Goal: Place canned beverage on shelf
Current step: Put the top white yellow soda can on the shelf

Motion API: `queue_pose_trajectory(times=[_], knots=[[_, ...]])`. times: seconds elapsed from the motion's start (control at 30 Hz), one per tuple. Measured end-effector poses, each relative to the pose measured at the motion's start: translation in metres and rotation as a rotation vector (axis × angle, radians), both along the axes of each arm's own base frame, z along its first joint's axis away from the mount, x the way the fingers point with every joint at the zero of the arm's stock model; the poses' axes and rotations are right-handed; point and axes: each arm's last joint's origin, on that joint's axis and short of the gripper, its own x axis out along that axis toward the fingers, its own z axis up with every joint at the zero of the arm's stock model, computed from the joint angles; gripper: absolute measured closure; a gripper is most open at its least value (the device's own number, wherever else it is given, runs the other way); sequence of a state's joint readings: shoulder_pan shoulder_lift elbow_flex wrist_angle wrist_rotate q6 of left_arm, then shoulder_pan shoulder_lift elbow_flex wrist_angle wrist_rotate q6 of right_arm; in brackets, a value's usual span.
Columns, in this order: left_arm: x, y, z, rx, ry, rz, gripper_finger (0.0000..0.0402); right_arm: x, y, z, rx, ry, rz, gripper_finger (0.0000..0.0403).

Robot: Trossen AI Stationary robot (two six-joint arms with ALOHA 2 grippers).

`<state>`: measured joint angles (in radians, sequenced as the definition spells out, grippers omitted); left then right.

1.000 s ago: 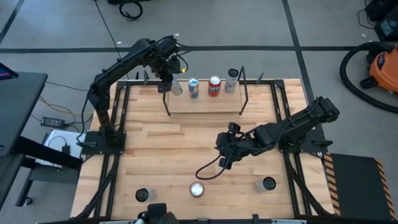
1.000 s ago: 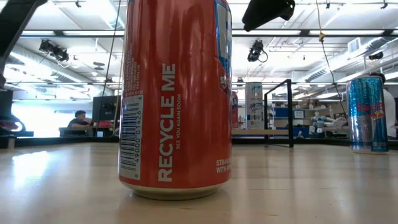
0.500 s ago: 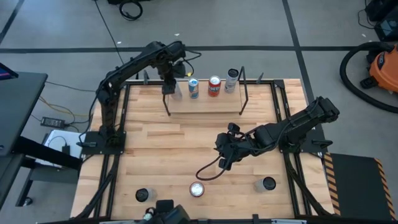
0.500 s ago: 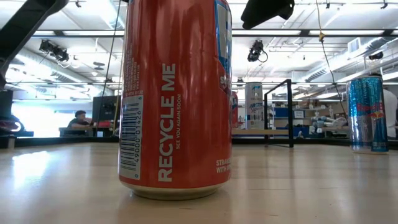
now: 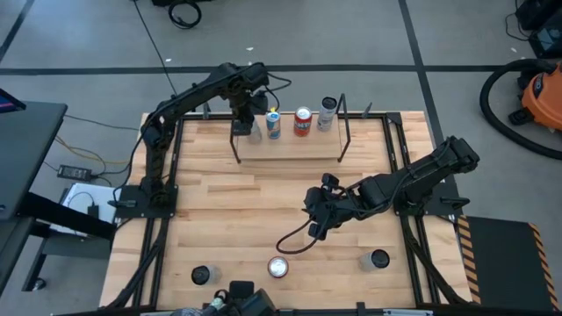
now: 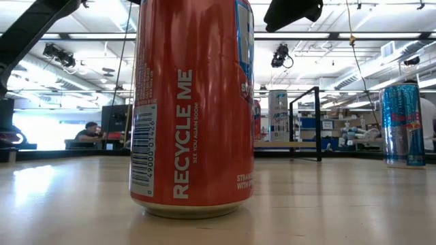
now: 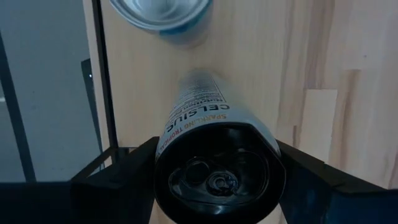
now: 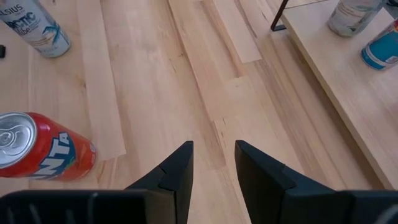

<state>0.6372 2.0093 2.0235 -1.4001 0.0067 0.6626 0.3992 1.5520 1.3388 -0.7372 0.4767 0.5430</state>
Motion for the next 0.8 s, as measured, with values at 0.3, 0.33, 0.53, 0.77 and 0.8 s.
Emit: queue_pose_trajectory(times=[0.3, 0.33, 0.53, 0.77, 0.8], knots=[[-0.0009, -0.0006, -0.0002, -0.006, 0.01, 0.002, 0.013, 0.0, 0.0001, 0.0001, 0.001, 0.001, 0.003, 0.0276], [-0.0011, -0.0007, -0.0003, -0.007, 0.011, 0.002, 0.0127, 0.0, 0.0001, 0.0001, 0.001, 0.001, 0.003, 0.0276], [-0.0007, -0.0003, -0.0002, -0.005, 0.007, 0.004, 0.0108, 0.0, 0.0001, 0.0001, 0.0, 0.001, 0.004, 0.0276], [0.0019, 0.0008, 0.0006, 0.015, -0.015, 0.004, 0.0105, 0.0, 0.0001, 0.0001, 0.0, 0.001, 0.004, 0.0276], [0.0018, 0.0009, 0.0006, 0.018, -0.013, 0.005, 0.0105, 0.0, 0.0001, 0.0001, 0.0, 0.001, 0.004, 0.0276]])
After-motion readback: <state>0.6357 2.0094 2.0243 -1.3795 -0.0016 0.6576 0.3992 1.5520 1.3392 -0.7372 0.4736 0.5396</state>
